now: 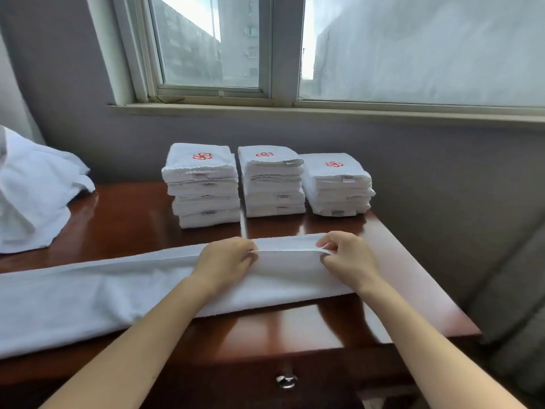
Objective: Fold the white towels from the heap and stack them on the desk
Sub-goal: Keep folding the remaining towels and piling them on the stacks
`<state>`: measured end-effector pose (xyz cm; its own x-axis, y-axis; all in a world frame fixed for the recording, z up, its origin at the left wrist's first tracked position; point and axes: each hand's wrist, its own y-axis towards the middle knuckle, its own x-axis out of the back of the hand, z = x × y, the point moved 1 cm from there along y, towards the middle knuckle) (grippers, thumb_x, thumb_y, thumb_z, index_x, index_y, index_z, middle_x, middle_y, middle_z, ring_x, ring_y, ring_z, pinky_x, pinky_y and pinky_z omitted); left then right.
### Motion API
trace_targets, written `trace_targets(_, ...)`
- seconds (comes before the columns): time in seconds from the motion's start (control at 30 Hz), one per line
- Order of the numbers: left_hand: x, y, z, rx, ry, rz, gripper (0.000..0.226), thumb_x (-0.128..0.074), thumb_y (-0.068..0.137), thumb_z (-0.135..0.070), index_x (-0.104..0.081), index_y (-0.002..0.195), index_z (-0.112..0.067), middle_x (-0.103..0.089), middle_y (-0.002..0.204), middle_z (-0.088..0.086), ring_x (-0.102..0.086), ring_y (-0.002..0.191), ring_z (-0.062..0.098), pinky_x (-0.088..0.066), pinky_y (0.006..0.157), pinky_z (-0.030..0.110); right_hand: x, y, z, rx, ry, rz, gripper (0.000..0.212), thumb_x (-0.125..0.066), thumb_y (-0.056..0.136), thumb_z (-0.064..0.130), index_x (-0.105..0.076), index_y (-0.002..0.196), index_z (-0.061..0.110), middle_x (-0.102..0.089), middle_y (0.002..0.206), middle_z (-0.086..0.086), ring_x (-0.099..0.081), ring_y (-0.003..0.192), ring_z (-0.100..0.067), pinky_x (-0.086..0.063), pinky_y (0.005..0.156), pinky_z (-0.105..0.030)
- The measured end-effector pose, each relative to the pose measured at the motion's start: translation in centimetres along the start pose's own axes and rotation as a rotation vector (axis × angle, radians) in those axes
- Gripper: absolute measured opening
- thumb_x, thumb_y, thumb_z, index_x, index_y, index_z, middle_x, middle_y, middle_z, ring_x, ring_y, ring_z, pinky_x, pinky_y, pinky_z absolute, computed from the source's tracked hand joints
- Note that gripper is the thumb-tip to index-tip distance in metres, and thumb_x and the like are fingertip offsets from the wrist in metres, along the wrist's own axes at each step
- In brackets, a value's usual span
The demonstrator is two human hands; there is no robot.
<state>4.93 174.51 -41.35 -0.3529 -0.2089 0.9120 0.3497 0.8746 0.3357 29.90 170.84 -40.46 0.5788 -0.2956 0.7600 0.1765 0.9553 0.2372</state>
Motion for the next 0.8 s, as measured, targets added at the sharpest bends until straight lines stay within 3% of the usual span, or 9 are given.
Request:
trace_targets(0.07, -0.2, 0.8, 0.1, -0.011, 0.022, -0.009, 0.020, -0.052, 0.098, -0.037, -0.067, 0.107, -0.028, -0.067, 0.109, -0.008, -0.062, 0.103, 0.019, -0.044, 0.075, 0.030, 0.2, 0.6, -0.9, -0.082, 0.175, -0.037, 0.017, -0.067, 0.075, 0.015, -0.067, 0.079, 0.031, -0.068, 0.080, 0.016, -0.065, 0.086, -0.011, -0.052, 0.074, -0.030)
trace_targets(0.17, -0.5, 1.6, 0.4, -0.055, 0.045, -0.006, 0.016, -0.053, 0.097, -0.037, -0.066, 0.096, -0.028, -0.066, 0.095, -0.008, -0.062, 0.095, 0.018, -0.030, 0.064, 0.027, -0.1, 1.4, -2.0, -0.135, 0.389, -0.092, 0.004, -0.072, 0.078, 0.018, -0.069, 0.078, 0.020, -0.070, 0.078, 0.004, -0.066, 0.082, -0.020, -0.052, 0.075, -0.038)
trace_targets(0.3, -0.7, 2.6, 1.2, -0.055, -0.008, 0.024, 0.018, -0.055, 0.096, -0.038, -0.053, 0.079, -0.033, -0.050, 0.071, -0.014, -0.058, 0.083, 0.015, -0.024, 0.054, 0.014, -0.8, 2.8, -2.4, -0.118, 0.232, -0.119, 0.015, -0.057, 0.092, 0.030, -0.063, 0.085, 0.017, -0.067, 0.081, 0.002, -0.062, 0.083, -0.023, -0.050, 0.075, -0.040)
trace_targets(0.43, -1.3, 3.9, 1.3, -0.048, -0.007, 0.066, 0.015, -0.055, 0.094, -0.046, -0.062, 0.094, -0.032, -0.065, 0.086, -0.012, -0.059, 0.087, 0.014, -0.031, 0.063, 0.026, -1.0, 3.7, -3.3, -0.056, -0.097, -0.097, 0.026, -0.042, 0.101, 0.037, -0.058, 0.094, 0.018, -0.065, 0.091, -0.005, -0.059, 0.091, -0.030, -0.042, 0.068, -0.037)
trace_targets(0.5, -1.8, 4.0, 1.1, -0.029, -0.061, 0.069, 0.020, -0.059, 0.092, -0.047, -0.062, 0.107, -0.034, -0.062, 0.090, -0.016, -0.059, 0.086, 0.011, -0.034, 0.068, 0.027, -0.8, 4.0, -4.1, -0.051, -0.213, -0.089, 0.029, -0.038, 0.102, 0.038, -0.059, 0.102, 0.018, -0.067, 0.098, -0.007, -0.059, 0.096, -0.032, -0.039, 0.068, -0.036)
trace_targets(0.63, -2.9, 3.1, 0.7, -0.088, -0.173, -0.111, 0.040, -0.071, 0.086, -0.032, -0.060, 0.125, -0.029, -0.059, 0.101, -0.015, -0.061, 0.086, 0.011, -0.048, 0.071, 0.028, -0.6, 4.3, -4.5, -0.065, -0.290, -0.099, 0.033, -0.035, 0.102, 0.042, -0.059, 0.110, 0.021, -0.068, 0.104, -0.007, -0.061, 0.099, -0.032, -0.039, 0.069, -0.035)
trace_targets(0.8, -2.0, 3.2, -0.3, -0.389, -0.099, -0.321, 0.036, -0.073, 0.075, 0.001, -0.074, 0.107, -0.015, -0.066, 0.105, -0.001, -0.066, 0.083, 0.020, -0.054, 0.066, 0.034, -0.5, 4.6, -3.8, -0.151, -0.162, -0.047, 0.039, -0.046, 0.095, 0.039, -0.054, 0.131, 0.029, -0.060, 0.129, 0.002, -0.055, 0.117, -0.024, -0.041, 0.082, -0.033)
